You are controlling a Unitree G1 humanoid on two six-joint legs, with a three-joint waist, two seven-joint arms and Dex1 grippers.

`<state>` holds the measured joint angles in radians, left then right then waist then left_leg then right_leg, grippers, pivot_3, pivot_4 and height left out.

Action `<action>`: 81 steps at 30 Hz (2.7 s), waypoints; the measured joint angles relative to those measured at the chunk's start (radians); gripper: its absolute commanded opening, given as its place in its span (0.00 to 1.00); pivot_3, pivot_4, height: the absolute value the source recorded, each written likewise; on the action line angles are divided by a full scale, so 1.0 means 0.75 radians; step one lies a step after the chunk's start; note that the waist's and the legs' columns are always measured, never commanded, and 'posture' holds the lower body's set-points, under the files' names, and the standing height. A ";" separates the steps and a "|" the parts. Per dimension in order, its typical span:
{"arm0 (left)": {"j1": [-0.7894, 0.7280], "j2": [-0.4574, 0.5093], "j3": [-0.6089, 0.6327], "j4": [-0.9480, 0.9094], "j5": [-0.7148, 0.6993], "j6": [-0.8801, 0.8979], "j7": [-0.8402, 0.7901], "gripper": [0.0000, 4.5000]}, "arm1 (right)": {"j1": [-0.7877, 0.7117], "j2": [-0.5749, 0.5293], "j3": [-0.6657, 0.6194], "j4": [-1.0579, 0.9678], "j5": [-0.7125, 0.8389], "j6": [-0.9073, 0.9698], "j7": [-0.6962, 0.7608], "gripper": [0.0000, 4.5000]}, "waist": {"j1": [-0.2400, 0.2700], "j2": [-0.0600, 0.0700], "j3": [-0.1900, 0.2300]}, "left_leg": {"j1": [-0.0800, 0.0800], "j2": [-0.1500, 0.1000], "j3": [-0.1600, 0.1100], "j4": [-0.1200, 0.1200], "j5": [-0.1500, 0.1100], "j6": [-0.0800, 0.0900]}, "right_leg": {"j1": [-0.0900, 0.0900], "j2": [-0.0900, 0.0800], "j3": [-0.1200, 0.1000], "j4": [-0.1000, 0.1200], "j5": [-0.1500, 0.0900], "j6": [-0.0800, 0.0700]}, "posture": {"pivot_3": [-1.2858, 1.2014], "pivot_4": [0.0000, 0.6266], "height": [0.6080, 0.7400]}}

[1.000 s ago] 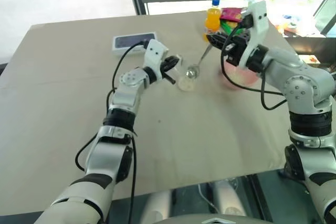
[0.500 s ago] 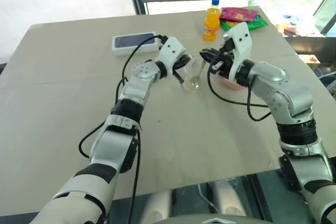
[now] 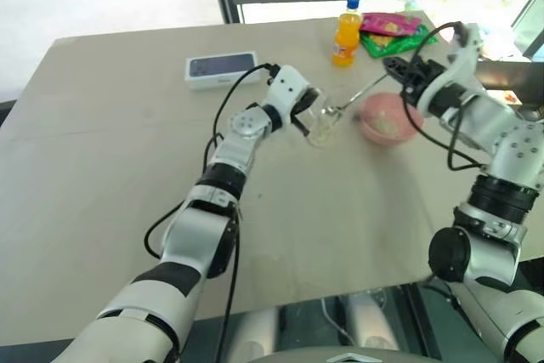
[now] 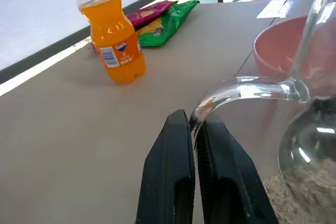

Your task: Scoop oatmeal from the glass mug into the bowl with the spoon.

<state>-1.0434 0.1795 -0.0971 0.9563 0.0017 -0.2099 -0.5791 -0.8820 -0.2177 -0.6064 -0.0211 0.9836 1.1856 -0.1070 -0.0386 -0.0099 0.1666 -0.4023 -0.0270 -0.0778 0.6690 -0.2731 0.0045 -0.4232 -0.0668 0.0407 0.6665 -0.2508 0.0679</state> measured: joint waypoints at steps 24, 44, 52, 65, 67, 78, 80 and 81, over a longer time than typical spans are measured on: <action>-0.102 -0.076 0.041 0.254 0.048 -0.142 0.111 0.01 | 0.064 -0.088 -0.218 0.132 0.741 -0.204 -0.683 0.00 | -0.006 0.000 0.000 | 0.003 0.000 0.004 0.002 -0.003 0.007 | 0.000 0.000 0.003 0.008 0.000 0.000 | 0.52 0.24 1.00; -0.039 -0.039 0.069 0.220 0.048 -0.164 0.114 0.01 | 0.132 -0.450 -0.012 0.393 0.703 -0.374 -0.408 0.00 | -0.007 0.000 0.000 | 0.005 0.001 0.015 0.002 -0.003 0.007 | 0.001 0.001 0.006 0.008 0.000 0.000 | 0.52 0.24 1.00; 0.016 -0.038 0.078 0.155 0.044 -0.162 0.126 0.01 | 0.132 -0.537 0.351 0.397 0.190 -0.454 0.047 0.00 | -0.004 0.000 -0.001 | 0.006 0.002 0.017 0.003 -0.003 0.007 | 0.001 0.002 0.007 0.008 0.000 0.000 | 0.52 0.24 1.00; 0.088 -0.022 0.116 0.069 0.013 -0.128 0.143 0.01 | 0.084 -0.728 0.876 0.168 -0.666 -0.967 0.770 0.00 | -0.006 0.000 -0.001 | 0.007 0.002 0.016 0.004 -0.003 0.007 | 0.001 0.002 0.007 0.008 0.000 0.001 | 0.52 0.24 1.00; 0.098 -0.021 0.118 0.055 0.004 -0.111 0.143 0.01 | 0.065 -0.678 0.817 0.172 -0.650 -0.933 0.756 0.00 | -0.005 -0.001 -0.001 | 0.007 0.002 0.016 0.005 -0.003 0.006 | 0.001 0.002 0.008 0.008 0.000 0.001 | 0.52 0.24 1.00; 0.130 -0.045 0.127 -0.044 -0.034 0.041 0.133 0.01 | -0.215 -0.357 0.385 0.051 -0.103 -0.383 0.423 0.00 | 0.004 -0.001 -0.002 | 0.005 0.000 0.004 0.005 -0.003 0.007 | 0.002 -0.001 0.005 0.008 0.001 0.002 | 0.52 0.24 1.00; 0.132 -0.049 0.127 -0.052 -0.035 0.052 0.135 0.01 | -0.165 -0.320 0.434 -0.012 -0.081 -0.320 0.420 0.00 | 0.006 -0.001 -0.002 | 0.005 -0.002 0.003 0.005 -0.003 0.007 | 0.002 -0.002 0.004 0.009 0.001 0.002 | 0.52 0.24 1.00; 0.132 -0.051 0.127 -0.056 -0.035 0.059 0.135 0.01 | -0.133 -0.314 0.477 -0.041 -0.095 -0.308 0.428 0.00 | 0.006 -0.001 -0.002 | 0.005 -0.003 0.002 0.005 -0.003 0.007 | 0.002 -0.003 0.003 0.009 0.001 0.002 | 0.52 0.24 1.00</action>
<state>-0.9443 0.1415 -0.0020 0.9145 -0.0243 -0.1659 -0.4780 -0.9820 -0.4535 -0.2487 -0.0517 0.9125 0.9549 0.2141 -0.0339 -0.0108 0.1650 -0.3988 -0.0292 -0.0765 0.6728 -0.2754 0.0096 -0.4216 -0.0691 0.0430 0.6730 -0.2502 0.0691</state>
